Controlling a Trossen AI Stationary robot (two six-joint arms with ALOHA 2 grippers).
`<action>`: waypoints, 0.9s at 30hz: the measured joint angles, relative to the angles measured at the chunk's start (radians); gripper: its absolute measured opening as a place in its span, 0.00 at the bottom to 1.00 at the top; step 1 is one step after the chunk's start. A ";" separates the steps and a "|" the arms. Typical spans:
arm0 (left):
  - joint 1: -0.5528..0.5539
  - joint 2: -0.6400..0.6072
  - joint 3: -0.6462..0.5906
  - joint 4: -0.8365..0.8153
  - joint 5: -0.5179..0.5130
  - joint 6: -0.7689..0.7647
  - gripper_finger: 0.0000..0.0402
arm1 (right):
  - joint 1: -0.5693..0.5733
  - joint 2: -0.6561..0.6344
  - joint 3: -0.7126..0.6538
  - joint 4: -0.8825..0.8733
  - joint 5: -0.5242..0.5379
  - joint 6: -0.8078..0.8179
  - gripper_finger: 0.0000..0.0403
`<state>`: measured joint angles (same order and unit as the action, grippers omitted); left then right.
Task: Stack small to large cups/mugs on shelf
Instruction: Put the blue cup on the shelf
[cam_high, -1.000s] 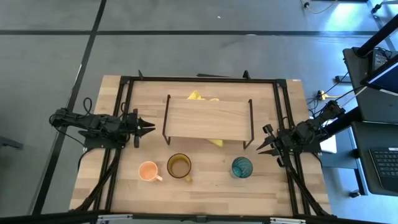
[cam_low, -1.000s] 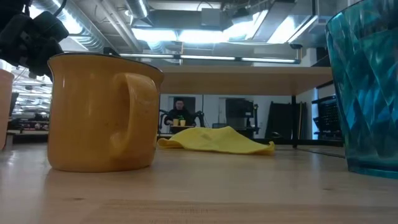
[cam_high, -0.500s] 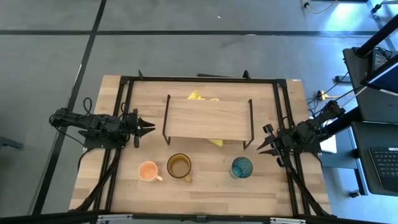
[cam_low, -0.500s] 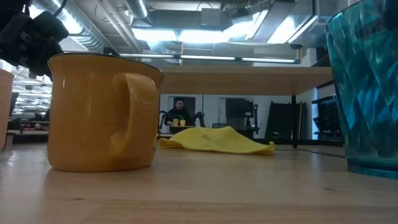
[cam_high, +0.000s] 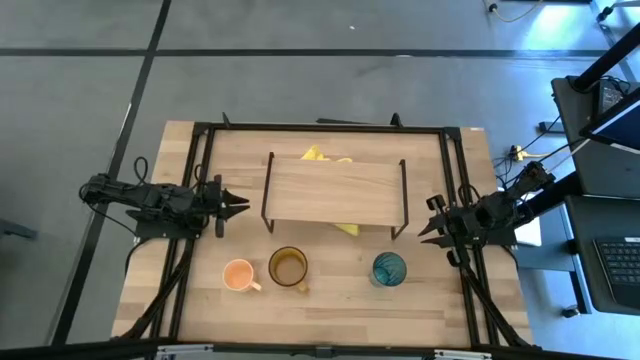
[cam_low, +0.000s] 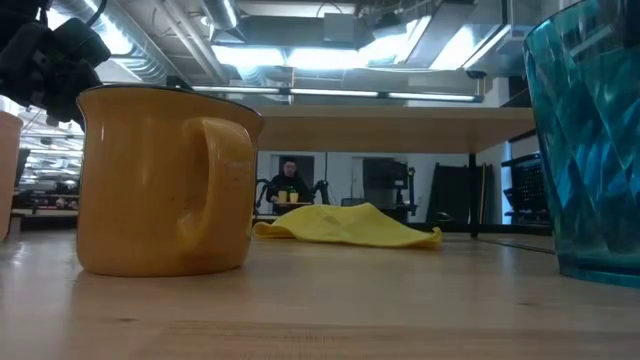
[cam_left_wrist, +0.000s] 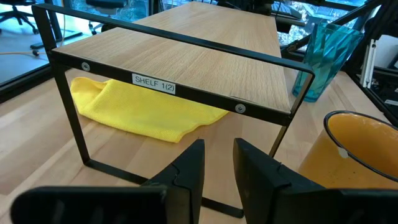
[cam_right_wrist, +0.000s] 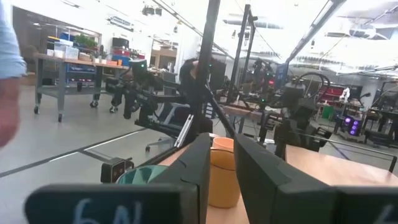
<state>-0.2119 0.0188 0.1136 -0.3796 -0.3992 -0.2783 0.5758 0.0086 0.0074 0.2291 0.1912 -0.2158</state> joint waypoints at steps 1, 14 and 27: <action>0.000 0.000 0.000 0.000 0.000 0.000 0.20 | 0.000 0.000 0.000 0.000 0.000 0.000 0.19; 0.000 0.000 0.000 0.000 0.000 0.000 0.20 | 0.000 0.000 0.000 -0.003 0.000 -0.130 0.18; 0.000 0.000 0.000 0.000 0.000 0.000 0.20 | 0.000 0.000 0.000 -0.006 -0.007 -0.050 0.19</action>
<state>-0.2118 0.0189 0.1138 -0.3794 -0.3992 -0.2783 0.5758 0.0086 0.0074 0.2230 0.1841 -0.2653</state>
